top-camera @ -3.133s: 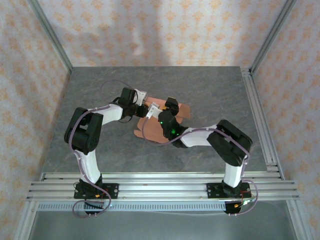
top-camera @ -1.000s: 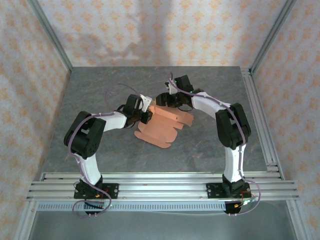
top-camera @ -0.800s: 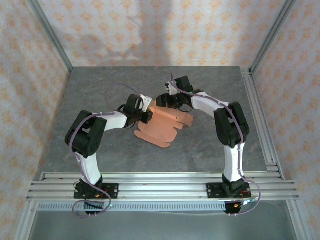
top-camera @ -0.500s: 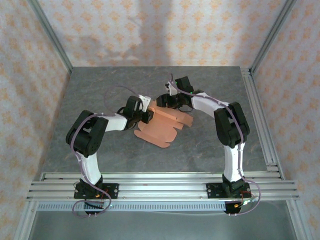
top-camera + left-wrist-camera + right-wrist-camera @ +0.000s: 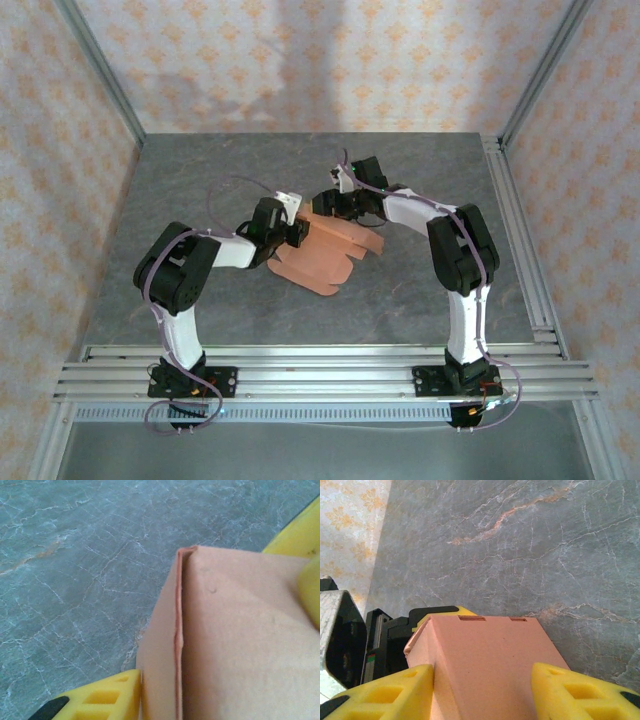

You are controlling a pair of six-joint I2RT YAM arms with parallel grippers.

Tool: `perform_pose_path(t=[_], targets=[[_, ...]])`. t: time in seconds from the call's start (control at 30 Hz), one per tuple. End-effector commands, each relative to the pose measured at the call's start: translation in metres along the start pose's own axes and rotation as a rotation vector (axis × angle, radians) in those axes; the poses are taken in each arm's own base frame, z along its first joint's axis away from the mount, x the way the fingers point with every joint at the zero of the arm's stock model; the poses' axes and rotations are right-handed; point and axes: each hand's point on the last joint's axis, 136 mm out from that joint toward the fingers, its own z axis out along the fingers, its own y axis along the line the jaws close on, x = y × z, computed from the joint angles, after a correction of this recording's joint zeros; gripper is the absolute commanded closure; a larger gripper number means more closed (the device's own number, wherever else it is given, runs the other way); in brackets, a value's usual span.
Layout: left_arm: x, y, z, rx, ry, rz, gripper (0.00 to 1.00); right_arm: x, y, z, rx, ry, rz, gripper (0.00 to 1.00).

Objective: Fold the paper box

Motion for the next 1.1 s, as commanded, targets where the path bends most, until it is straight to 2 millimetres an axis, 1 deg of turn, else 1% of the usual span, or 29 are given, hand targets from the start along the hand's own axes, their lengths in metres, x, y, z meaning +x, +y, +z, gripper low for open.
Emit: perform_pose_path(t=[0.0,0.13,0.23,0.33,0.4,0.53,0.6,0.7,0.77,0.83,0.87,0.97,1.0,1.07], targets=[[-0.004,0.0,0.005,-0.021,-0.031,-0.011,0.76,0.007,-0.012,-0.001,0.033,0.002,0.042,0.48],[-0.005,0.001,0.006,-0.028,-0.031,-0.016,0.83,0.008,-0.011,-0.003,0.033,-0.002,0.046,0.48],[-0.005,-0.003,0.004,-0.015,-0.017,-0.003,1.0,0.007,-0.009,-0.005,0.03,-0.008,0.047,0.47],[-0.005,-0.004,0.0,-0.014,-0.008,0.001,1.0,0.007,-0.005,-0.009,0.021,-0.021,0.047,0.47],[-0.001,-0.006,-0.003,-0.005,0.003,0.006,1.0,0.006,-0.001,-0.012,0.012,-0.035,0.051,0.47],[0.007,-0.014,-0.008,0.046,0.033,0.011,1.0,-0.001,0.012,-0.023,-0.015,-0.09,0.035,0.44],[0.008,-0.02,-0.011,0.075,0.036,0.01,1.0,-0.01,0.017,-0.034,-0.013,-0.136,0.032,0.42],[0.004,-0.03,-0.017,0.127,0.039,0.02,1.0,-0.027,0.016,-0.055,-0.017,-0.234,0.068,0.4],[0.0,-0.038,-0.023,0.166,0.042,0.035,1.0,-0.038,0.01,-0.072,-0.009,-0.298,0.101,0.4],[-0.003,-0.048,-0.028,0.218,0.052,0.06,1.0,-0.041,0.001,-0.085,0.019,-0.326,0.118,0.39],[-0.004,-0.055,-0.03,0.258,0.062,0.077,1.0,-0.04,-0.005,-0.09,0.04,-0.326,0.12,0.4],[-0.012,-0.068,-0.039,0.329,0.064,0.085,1.0,-0.029,-0.018,-0.097,0.1,-0.286,0.086,0.4],[-0.015,-0.073,-0.042,0.351,0.057,0.088,1.0,-0.024,-0.021,-0.098,0.118,-0.273,0.072,0.43],[-0.022,-0.078,-0.046,0.376,0.046,0.083,1.0,-0.015,-0.02,-0.098,0.118,-0.231,0.045,0.48]])
